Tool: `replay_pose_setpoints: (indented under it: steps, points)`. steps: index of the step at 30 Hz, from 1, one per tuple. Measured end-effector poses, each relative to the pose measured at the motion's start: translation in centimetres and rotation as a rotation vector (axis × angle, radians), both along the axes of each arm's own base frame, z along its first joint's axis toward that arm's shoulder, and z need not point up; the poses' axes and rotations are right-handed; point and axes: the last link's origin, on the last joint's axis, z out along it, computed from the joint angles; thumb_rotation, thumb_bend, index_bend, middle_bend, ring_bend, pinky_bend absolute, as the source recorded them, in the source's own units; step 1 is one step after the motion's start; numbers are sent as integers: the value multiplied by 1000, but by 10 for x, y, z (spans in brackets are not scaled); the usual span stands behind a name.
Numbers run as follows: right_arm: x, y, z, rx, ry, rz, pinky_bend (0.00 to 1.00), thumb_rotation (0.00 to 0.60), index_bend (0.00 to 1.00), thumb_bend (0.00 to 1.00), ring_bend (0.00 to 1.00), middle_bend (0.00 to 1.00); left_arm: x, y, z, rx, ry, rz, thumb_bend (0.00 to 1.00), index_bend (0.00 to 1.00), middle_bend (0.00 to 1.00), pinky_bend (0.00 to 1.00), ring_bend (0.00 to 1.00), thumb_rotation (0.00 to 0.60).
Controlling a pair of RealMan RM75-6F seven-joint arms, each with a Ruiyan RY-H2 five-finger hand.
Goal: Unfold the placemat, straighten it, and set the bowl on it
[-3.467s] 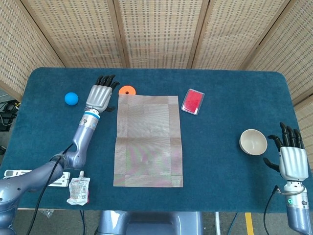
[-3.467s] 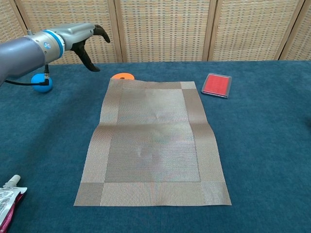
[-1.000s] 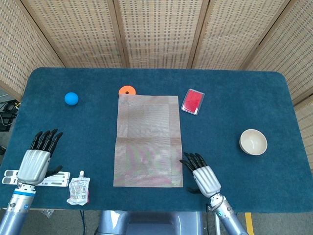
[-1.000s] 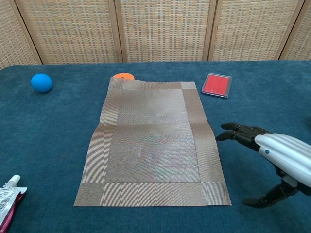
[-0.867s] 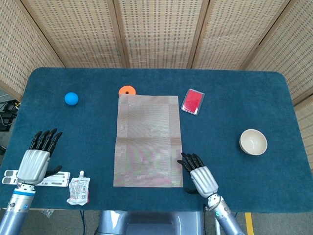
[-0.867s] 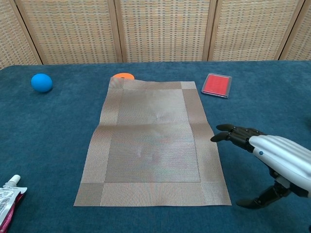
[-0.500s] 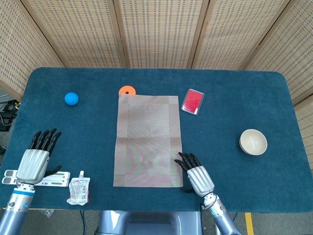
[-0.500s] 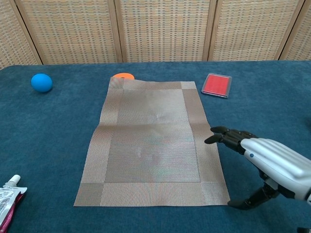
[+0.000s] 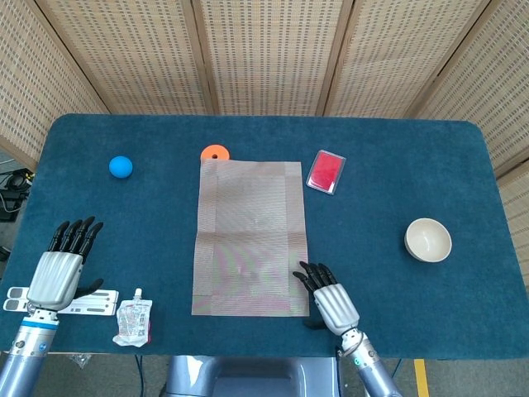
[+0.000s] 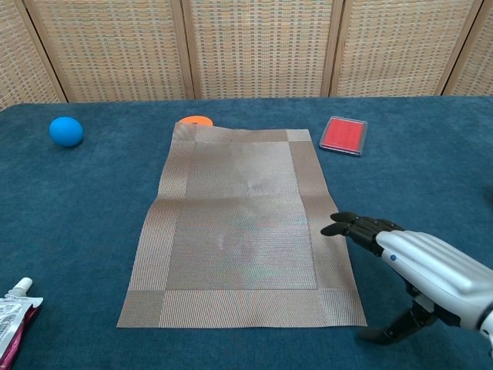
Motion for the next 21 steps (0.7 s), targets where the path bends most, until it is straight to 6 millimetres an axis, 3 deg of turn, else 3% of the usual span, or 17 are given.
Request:
replay_pose_setpoints:
  steps: [13, 21]
  points:
    - [1, -5, -12, 4, 11, -2, 0, 600, 116, 141, 0, 0, -2, 1, 1, 4, -8, 6, 133, 0, 0, 0, 0, 600]
    - [-2, -12, -20, -32, 3, 21, 0, 600, 116, 353, 0, 0, -4, 2, 1, 3, -10, 14, 133, 0, 0, 0, 0, 600]
